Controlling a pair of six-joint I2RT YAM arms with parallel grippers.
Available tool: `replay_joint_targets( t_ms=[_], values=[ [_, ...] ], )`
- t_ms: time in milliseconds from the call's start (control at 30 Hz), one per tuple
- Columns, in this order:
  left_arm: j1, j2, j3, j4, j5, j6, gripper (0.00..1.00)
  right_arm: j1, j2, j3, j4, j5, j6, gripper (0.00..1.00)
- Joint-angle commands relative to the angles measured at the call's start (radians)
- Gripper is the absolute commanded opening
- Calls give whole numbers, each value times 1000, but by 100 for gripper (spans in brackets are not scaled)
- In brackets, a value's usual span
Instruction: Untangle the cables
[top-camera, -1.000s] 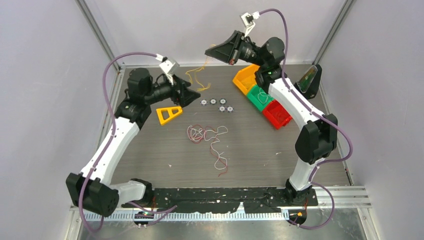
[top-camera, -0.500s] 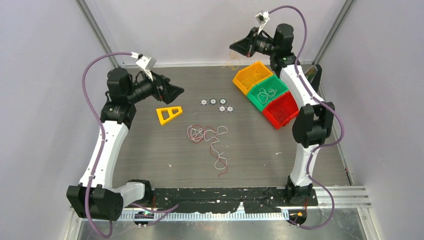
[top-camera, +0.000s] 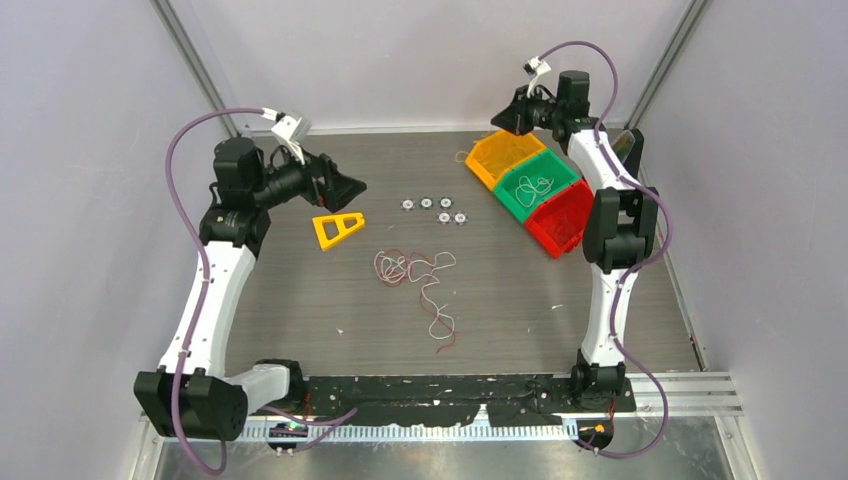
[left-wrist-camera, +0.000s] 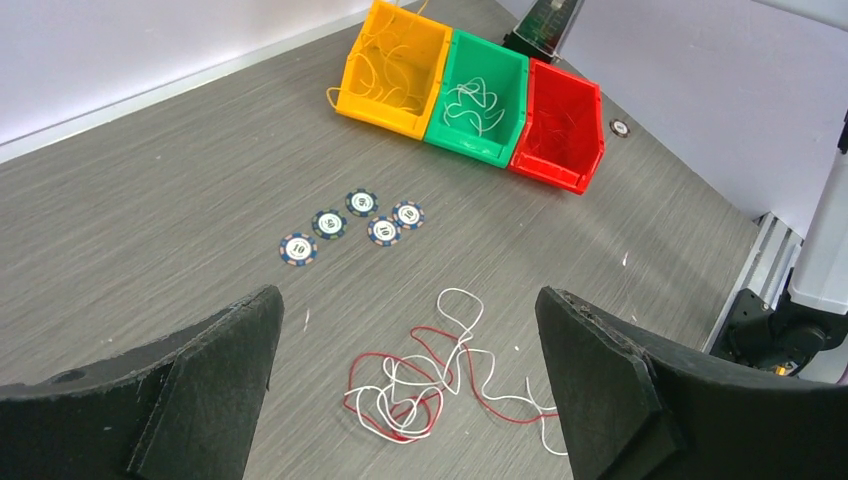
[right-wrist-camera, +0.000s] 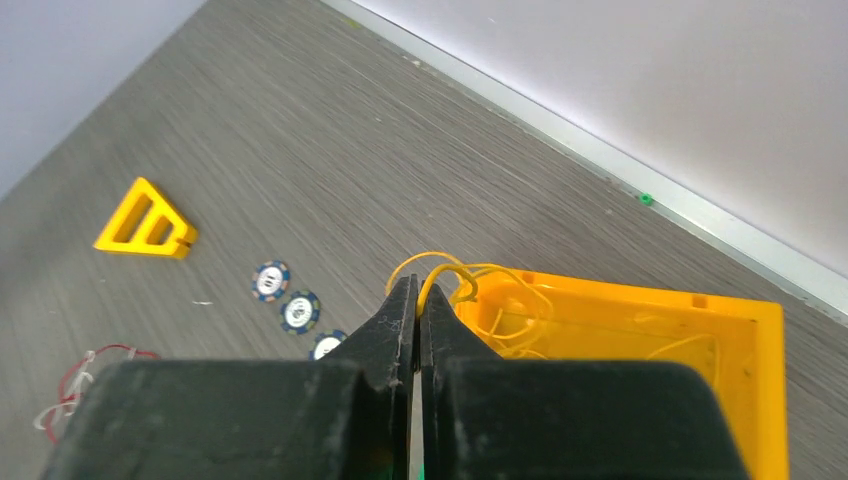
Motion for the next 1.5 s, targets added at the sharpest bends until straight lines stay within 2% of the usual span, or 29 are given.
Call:
replay_joint_targets(
  t_ms=[0, 200, 533, 900, 967, 1033, 1100, 1167, 1300, 1467],
  values=[
    [16, 11, -4, -11, 22, 19, 100, -3, 5, 83, -42, 78, -134, 5],
    [27, 27, 10, -44, 25, 39, 100, -39, 32, 94, -70, 135, -181, 6],
    [48, 41, 16, -71, 39, 58, 100, -139, -25, 75, -154, 145, -263, 5],
    [52, 69, 26, -121, 56, 92, 100, -41, 85, 99, -278, 204, -345, 7],
    [51, 69, 26, -152, 43, 120, 100, -20, 84, 94, -284, 205, -343, 16],
    [51, 77, 31, -194, 19, 140, 99, -19, 68, 93, -300, 203, -340, 42],
    [50, 97, 45, -253, 5, 206, 100, -25, 43, 96, -343, 199, -356, 62],
    [47, 123, 66, -322, -9, 252, 100, -30, -2, 89, -401, 197, -379, 76],
    [44, 171, 77, -408, -28, 307, 99, -41, -143, 4, -474, 221, -418, 95],
    [2, 186, 8, -424, -32, 347, 100, -95, -325, -79, -574, 257, -453, 100]
  ],
)
